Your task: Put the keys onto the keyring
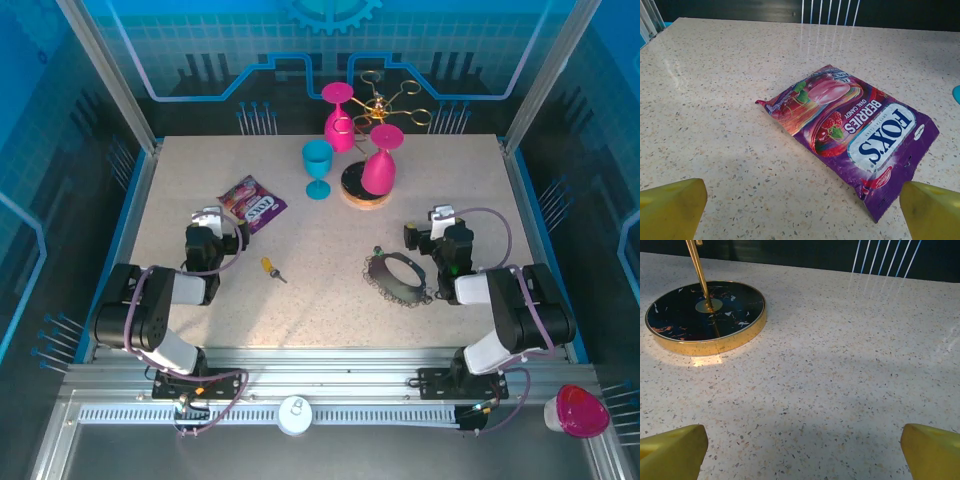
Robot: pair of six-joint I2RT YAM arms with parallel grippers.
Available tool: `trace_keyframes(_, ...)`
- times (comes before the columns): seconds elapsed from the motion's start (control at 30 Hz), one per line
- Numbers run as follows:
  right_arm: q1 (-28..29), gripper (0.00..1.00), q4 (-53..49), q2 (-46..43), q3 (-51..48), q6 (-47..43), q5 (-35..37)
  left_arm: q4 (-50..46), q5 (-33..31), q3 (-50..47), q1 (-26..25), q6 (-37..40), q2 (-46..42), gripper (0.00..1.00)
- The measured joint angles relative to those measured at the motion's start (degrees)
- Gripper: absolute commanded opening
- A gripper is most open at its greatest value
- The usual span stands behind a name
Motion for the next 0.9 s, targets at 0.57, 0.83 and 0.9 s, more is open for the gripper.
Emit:
trace_keyframes(0.57, 0.0, 1.0, 0.0, 0.0, 0.0, 0.0, 0.0, -0.2, 0.17, 0.0, 0.0, -0.02, 0.0, 0.99)
trace_keyframes(0.83, -0.15, 1.0, 0.0, 0.0, 0.0, 0.02, -0.33, -0.2, 0.17, 0.0, 0.0, -0.02, 0.0, 0.99)
trace_keyframes(0.9, -0.7, 1.0, 0.0, 0.0, 0.0, 0.04, -1.14, -0.2, 0.17, 0.0, 0.0, 0.0, 0.0, 0.99)
